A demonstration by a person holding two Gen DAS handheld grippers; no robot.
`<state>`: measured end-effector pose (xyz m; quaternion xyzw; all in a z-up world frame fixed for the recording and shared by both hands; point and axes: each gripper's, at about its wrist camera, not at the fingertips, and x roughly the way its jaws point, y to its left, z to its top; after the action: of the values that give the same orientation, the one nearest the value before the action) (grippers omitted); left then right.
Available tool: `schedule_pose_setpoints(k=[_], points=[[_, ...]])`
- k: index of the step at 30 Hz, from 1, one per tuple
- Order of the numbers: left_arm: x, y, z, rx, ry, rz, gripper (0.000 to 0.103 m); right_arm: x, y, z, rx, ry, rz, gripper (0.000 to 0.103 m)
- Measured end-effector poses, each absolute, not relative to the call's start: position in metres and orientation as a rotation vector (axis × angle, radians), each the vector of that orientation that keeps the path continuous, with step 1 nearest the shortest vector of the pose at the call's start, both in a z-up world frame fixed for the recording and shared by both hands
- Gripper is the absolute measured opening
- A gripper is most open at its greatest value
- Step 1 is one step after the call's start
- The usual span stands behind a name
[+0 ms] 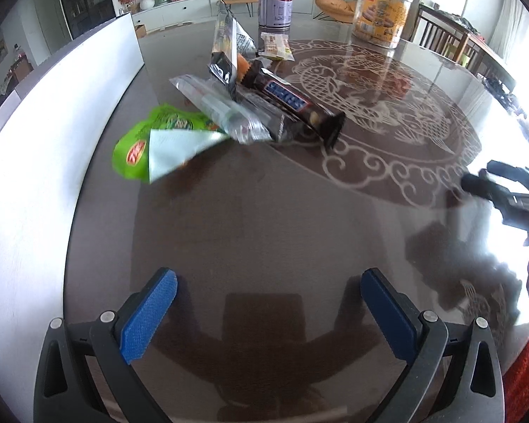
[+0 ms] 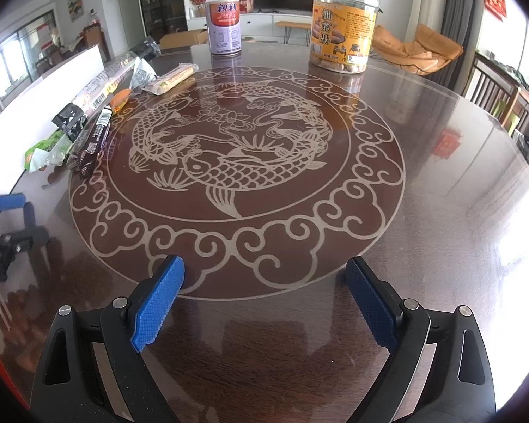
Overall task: Organize snacks
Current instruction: 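Grasp the Snickers bar with the right tool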
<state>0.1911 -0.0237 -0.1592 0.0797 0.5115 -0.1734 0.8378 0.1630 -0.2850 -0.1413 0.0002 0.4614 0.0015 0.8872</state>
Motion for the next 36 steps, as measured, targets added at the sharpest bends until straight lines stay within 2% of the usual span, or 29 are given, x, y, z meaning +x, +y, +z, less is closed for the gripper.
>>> schedule_pose_setpoints(k=[6,9,15,16,17,21,23,33,36], points=[[0.157,-0.006,-0.157,0.077,1.047,-0.399,0.103,0.214,-0.245,-0.108,0.147,0.942,0.209,0.095],[0.151,-0.009,-0.162,0.165,1.037,-0.337,0.103,0.251,-0.203,-0.100,0.125,0.981,0.313,0.092],[0.140,0.001,-0.162,0.162,1.021,-0.308,0.103,0.301,-0.142,-0.111,0.006,1.037,0.346,0.088],[0.139,0.002,-0.162,0.162,1.019,-0.309,0.103,0.305,-0.138,-0.114,0.001,1.047,0.347,0.084],[0.137,0.003,-0.162,0.162,1.016,-0.310,0.103,0.308,-0.135,-0.119,-0.005,1.060,0.346,0.074],[0.134,0.004,-0.161,0.163,1.010,-0.312,0.103,0.314,-0.136,-0.131,0.055,1.103,0.374,0.049],[0.133,0.004,-0.161,0.163,1.010,-0.312,0.103,0.309,-0.142,-0.125,0.094,1.090,0.388,0.018],[0.139,0.002,-0.160,0.157,1.032,-0.303,0.103,0.233,-0.231,-0.120,0.078,1.092,0.228,0.018],[0.146,-0.001,-0.144,0.104,1.004,-0.361,0.102,0.207,-0.262,-0.120,0.096,1.061,0.162,0.018]])
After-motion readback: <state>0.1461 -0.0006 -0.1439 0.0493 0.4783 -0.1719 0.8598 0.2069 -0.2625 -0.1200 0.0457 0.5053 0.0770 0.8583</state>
